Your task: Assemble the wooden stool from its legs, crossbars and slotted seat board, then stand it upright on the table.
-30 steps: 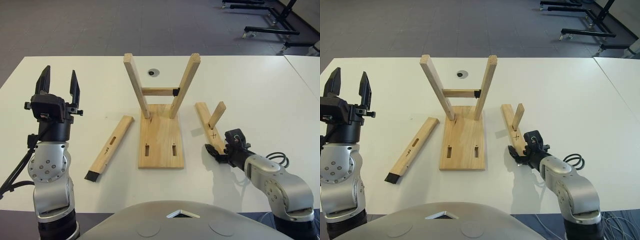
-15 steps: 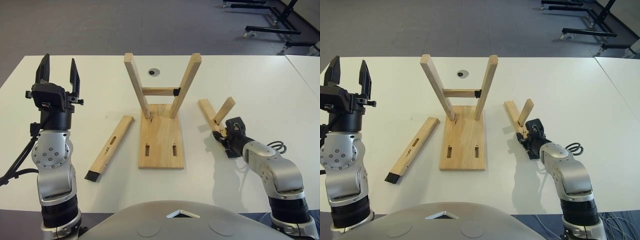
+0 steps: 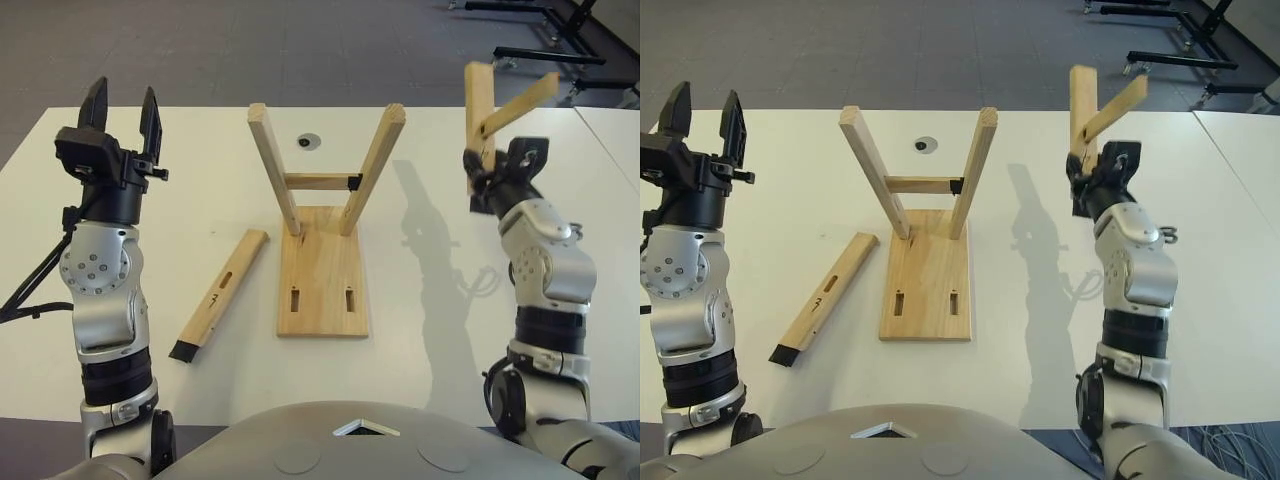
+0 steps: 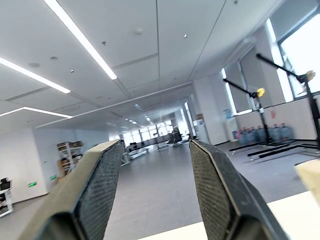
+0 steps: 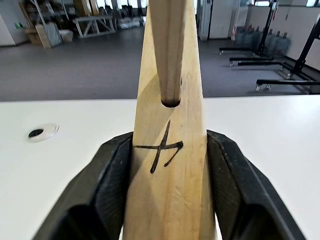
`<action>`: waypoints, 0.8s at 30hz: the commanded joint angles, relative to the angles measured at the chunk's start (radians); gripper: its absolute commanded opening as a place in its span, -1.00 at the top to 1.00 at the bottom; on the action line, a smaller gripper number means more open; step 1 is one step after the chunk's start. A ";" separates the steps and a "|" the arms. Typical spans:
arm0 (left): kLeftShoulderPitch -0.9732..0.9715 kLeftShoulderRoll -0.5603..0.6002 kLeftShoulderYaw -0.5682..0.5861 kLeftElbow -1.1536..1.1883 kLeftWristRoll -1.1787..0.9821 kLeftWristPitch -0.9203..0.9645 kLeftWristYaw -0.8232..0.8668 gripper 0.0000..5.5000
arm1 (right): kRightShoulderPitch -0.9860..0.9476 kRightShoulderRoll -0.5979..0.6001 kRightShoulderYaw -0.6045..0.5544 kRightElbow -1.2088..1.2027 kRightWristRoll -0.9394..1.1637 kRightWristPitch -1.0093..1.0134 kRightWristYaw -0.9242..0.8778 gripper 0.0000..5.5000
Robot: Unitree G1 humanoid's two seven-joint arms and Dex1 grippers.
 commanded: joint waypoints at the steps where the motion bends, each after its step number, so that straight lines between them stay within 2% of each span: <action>1: -0.067 0.066 -0.026 0.011 -0.103 0.031 -0.121 0.13 | -0.154 0.007 -0.025 -0.071 0.174 -0.082 0.173 0.25; 5: -0.084 0.100 0.016 0.049 -0.266 0.102 -0.213 0.13 | -0.239 0.014 -0.040 -0.216 0.509 0.057 0.325 0.25; 10: -0.123 0.134 0.012 -0.075 -0.615 0.307 -0.313 0.13 | -0.236 0.009 -0.027 -0.320 0.715 0.150 0.358 0.25; 16: -0.146 0.160 -0.021 -0.177 -0.979 0.501 -0.365 -0.14 | -0.155 0.056 0.083 -0.398 0.745 0.142 0.392 0.25; 19: -0.172 0.181 -0.015 -0.185 -1.134 0.564 -0.382 -0.14 | -0.125 0.059 0.121 -0.409 0.752 0.145 0.426 0.25; 24: -0.231 0.196 -0.049 -0.145 -1.242 0.632 -0.400 -0.14 | -0.060 0.038 0.229 -0.444 0.706 0.148 0.510 0.25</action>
